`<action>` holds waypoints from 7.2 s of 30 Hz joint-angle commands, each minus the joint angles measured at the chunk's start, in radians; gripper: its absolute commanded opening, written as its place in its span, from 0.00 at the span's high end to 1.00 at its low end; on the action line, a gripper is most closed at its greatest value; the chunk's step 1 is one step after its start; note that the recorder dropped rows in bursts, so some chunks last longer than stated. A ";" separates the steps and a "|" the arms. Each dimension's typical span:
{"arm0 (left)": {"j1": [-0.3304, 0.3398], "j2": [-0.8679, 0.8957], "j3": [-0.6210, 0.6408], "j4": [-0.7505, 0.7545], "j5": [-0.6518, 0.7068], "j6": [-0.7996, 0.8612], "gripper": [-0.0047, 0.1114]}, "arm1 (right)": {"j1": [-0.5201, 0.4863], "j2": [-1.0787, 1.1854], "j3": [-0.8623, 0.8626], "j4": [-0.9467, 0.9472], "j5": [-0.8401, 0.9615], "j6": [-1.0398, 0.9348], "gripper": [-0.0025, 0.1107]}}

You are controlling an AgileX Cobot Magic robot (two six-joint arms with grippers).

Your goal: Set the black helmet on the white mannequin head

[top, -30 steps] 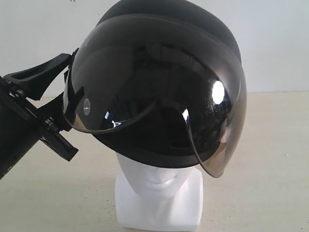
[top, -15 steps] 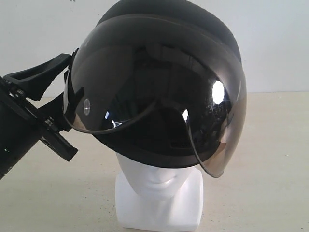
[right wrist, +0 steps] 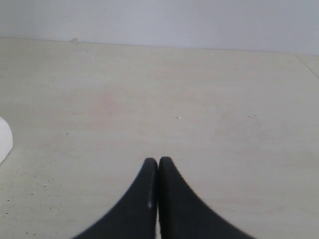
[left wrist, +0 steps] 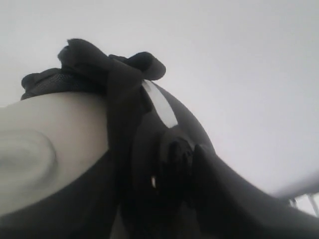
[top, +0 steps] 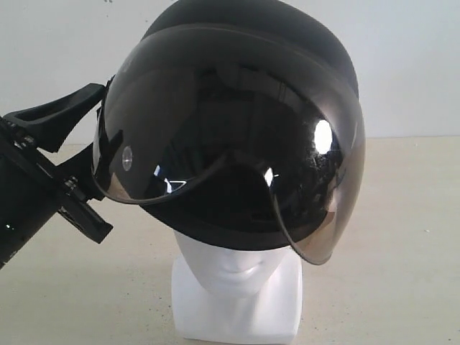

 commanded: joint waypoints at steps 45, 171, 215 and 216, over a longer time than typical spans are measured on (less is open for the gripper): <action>0.027 0.011 0.149 -0.188 0.069 0.525 0.61 | -0.002 -0.004 0.000 -0.003 -0.003 -0.003 0.98; 0.027 -1.134 -0.179 0.066 1.904 1.257 0.63 | -0.002 -0.004 0.000 -0.160 -0.108 -0.186 0.98; 0.027 -0.760 -0.554 0.429 1.815 1.198 0.90 | -0.002 0.627 -0.757 0.448 0.438 0.253 0.98; 0.027 -0.720 -0.581 0.418 1.820 1.232 0.92 | -0.002 0.637 -0.757 0.448 0.421 0.253 0.98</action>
